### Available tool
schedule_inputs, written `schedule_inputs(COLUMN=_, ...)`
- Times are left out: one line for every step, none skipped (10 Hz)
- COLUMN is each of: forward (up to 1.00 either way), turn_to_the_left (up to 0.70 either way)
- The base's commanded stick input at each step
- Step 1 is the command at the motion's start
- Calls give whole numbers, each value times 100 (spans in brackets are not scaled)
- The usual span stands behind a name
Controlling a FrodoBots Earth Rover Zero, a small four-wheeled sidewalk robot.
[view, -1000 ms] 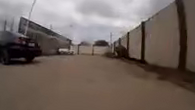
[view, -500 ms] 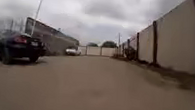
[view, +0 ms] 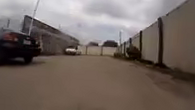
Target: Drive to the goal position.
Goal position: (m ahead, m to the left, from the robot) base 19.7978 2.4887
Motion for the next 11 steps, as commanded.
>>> schedule_inputs(forward=100, turn_to_the_left=0)
schedule_inputs(forward=100, turn_to_the_left=0)
schedule_inputs(forward=100, turn_to_the_left=0)
schedule_inputs(forward=100, turn_to_the_left=0)
schedule_inputs(forward=100, turn_to_the_left=0)
schedule_inputs(forward=100, turn_to_the_left=0)
schedule_inputs(forward=100, turn_to_the_left=0)
schedule_inputs(forward=100, turn_to_the_left=0)
schedule_inputs(forward=100, turn_to_the_left=0)
schedule_inputs(forward=100, turn_to_the_left=0)
schedule_inputs(forward=100, turn_to_the_left=0)
